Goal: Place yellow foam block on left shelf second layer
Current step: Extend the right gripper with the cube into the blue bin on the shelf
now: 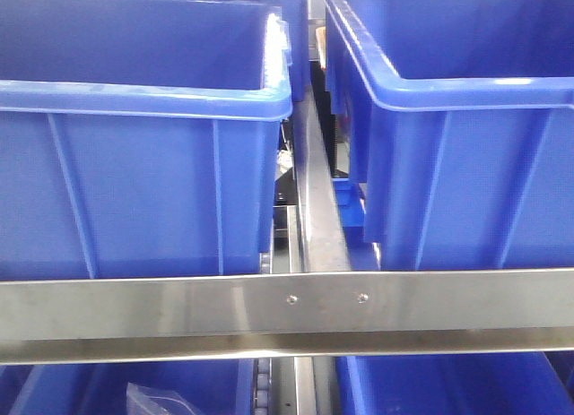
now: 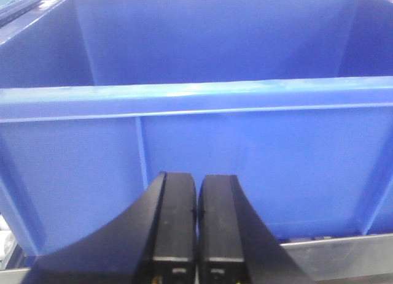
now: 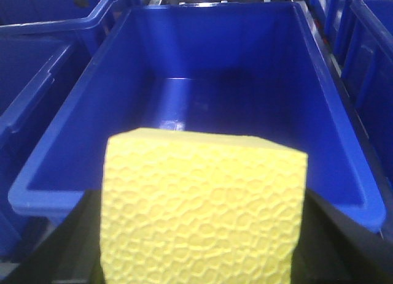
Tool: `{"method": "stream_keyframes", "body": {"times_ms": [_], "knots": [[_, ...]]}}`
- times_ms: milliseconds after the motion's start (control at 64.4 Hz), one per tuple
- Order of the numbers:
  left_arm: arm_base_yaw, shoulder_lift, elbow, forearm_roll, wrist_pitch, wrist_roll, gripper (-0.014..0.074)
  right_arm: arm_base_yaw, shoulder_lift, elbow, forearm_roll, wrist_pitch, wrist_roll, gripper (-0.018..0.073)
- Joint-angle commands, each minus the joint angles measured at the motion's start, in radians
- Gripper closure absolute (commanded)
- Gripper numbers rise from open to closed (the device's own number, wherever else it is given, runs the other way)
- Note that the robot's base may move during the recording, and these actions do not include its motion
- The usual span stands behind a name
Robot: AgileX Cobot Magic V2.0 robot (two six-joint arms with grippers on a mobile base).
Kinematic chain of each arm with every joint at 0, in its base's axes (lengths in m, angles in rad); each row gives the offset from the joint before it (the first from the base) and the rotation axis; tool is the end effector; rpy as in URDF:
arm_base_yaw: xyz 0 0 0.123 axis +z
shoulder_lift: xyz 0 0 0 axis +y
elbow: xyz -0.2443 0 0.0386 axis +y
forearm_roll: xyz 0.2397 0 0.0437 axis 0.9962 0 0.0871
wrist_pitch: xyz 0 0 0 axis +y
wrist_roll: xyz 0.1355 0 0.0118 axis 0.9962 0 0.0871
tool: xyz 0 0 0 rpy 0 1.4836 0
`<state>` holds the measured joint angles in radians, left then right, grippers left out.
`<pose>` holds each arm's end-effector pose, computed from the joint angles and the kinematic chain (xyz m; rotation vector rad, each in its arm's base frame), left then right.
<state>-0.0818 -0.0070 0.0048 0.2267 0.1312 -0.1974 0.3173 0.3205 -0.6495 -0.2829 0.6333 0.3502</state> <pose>0.1308 -0.0067 0.1988 0.0651 1.6080 -0.0184 0.1253 0.0175 0.3290 -0.0541 1.7682 0.1704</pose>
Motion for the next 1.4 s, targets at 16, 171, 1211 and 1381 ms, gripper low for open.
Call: {"method": "stream_keyframes", "body": {"times_ms": [16,171,1211,1381], "knots": [[0.000,-0.016,0.026,-0.003,-0.086,-0.004,0.0460,-0.002,0.186,-0.141,-0.019,-0.074,-0.008,0.0228],[0.000,-0.016,0.026,-0.003,-0.086,-0.004,0.0460,-0.002,0.439,-0.307,-0.019,-0.030,-0.034,0.0228],[0.000,-0.016,0.026,-0.003,-0.086,-0.004,0.0460,-0.213,1.365,-0.689,0.211,-0.176,-0.327,0.0228],[0.000,-0.016,0.026,-0.003,-0.086,-0.004,0.0460,-0.213,1.374,-0.689,0.211,-0.181,-0.327,0.0228]]}}
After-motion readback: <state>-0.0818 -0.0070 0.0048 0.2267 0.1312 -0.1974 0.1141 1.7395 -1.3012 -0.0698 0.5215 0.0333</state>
